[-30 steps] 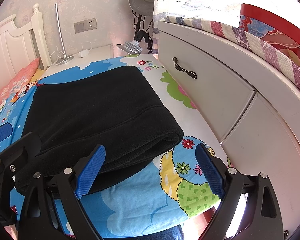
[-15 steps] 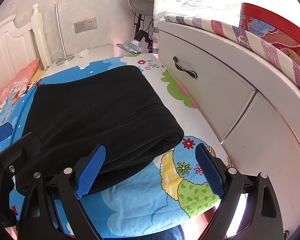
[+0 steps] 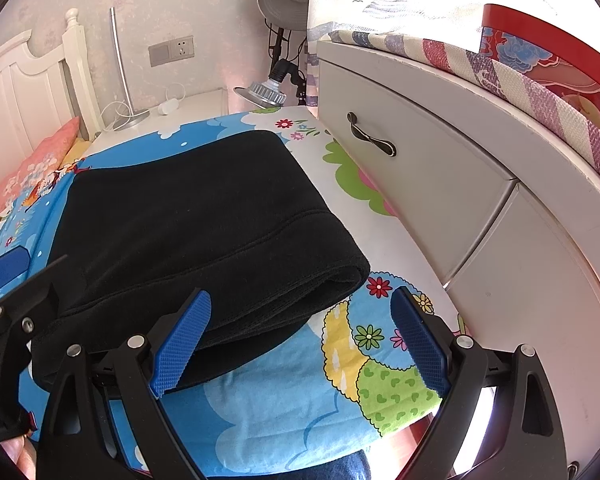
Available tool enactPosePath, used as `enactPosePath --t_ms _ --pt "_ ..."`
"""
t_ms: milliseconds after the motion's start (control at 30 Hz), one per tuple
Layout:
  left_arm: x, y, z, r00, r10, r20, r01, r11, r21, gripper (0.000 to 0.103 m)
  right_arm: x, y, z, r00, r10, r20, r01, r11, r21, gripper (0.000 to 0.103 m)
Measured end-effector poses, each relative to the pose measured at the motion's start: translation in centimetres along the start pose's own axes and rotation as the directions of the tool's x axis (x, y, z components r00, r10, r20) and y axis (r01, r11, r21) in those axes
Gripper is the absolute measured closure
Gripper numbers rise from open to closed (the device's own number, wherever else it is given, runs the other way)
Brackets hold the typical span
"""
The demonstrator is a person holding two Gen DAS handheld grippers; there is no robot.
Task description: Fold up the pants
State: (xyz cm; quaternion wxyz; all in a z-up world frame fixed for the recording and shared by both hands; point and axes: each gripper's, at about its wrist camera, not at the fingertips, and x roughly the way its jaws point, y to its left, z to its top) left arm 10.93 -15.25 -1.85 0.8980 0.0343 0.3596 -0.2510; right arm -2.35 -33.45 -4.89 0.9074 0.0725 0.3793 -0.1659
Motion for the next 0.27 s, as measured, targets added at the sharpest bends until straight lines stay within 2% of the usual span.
enactPosePath --t_ms 267 --pt "-0.1 1.0 0.0 0.999 -0.030 -0.016 0.030 0.999 -0.026 0.002 -0.1 -0.3 -0.1 1.000 0.016 0.010 -0.016 1.000 0.014 0.015"
